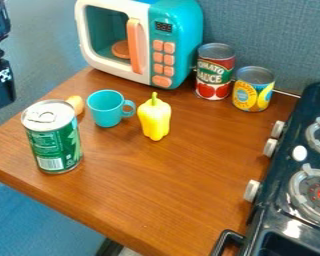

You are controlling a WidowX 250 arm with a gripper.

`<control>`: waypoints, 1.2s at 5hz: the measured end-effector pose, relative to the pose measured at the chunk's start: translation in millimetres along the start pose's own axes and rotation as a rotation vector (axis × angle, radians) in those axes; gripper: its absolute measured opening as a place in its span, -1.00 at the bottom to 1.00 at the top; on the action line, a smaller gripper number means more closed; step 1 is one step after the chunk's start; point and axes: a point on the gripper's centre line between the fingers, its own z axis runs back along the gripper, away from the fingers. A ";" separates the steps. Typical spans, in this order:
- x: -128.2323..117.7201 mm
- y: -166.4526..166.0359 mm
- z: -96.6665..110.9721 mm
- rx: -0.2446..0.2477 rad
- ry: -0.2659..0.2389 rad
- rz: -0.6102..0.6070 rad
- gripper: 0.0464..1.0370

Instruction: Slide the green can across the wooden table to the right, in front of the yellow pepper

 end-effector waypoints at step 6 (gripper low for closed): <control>19.5 83.7 -17.3 0.230 0.061 0.179 0.95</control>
